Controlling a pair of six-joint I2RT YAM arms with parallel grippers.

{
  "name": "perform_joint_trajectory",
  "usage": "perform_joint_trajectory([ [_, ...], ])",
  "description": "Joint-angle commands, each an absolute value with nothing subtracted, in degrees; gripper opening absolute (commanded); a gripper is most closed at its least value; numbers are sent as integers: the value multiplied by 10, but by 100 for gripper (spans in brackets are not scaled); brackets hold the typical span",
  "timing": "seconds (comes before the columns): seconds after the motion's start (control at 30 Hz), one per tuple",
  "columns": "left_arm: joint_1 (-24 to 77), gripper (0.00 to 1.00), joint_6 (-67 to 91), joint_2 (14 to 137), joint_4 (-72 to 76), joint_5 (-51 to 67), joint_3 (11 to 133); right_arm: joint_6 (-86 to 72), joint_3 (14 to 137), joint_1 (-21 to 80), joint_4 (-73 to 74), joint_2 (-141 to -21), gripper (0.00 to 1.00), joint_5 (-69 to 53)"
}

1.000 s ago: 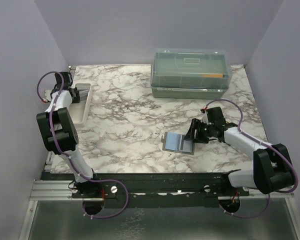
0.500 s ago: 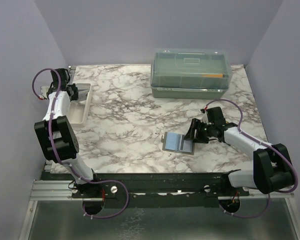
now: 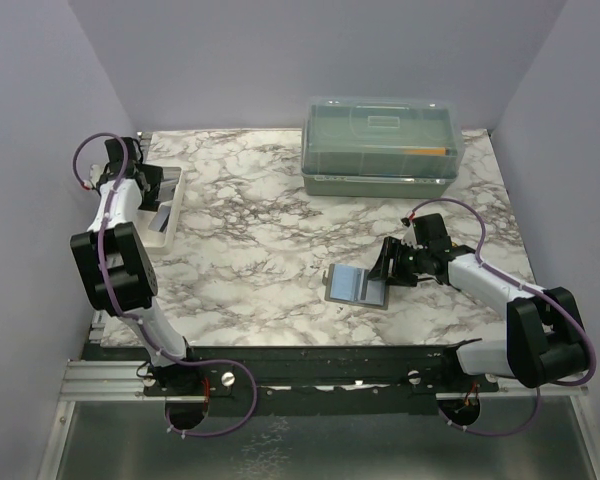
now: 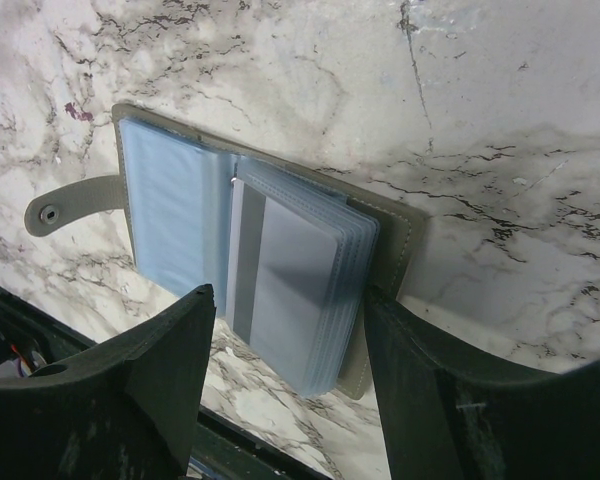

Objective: Put the credit cards into the card holder
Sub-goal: Pick up the credit card from the storage box.

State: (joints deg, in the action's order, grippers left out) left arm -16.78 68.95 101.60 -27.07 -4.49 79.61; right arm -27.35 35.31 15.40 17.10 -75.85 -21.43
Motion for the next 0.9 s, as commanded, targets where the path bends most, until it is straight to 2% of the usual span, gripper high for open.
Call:
perform_joint_trajectory([
  [0.0,-170,71,642,1063,-268,-15,826,-262,365,155,168,-755,64,-226],
  [0.1,-169,78,662,1090,-245,-2,836,-262,366,156,168,-757,64,-227],
  [0.33,-170,84,683,1128,-137,-1,832,-262,365,155,170,-757,64,-225],
  [0.87,-171,84,748,1157,-102,6,821,-264,366,155,172,-751,64,-220],
])
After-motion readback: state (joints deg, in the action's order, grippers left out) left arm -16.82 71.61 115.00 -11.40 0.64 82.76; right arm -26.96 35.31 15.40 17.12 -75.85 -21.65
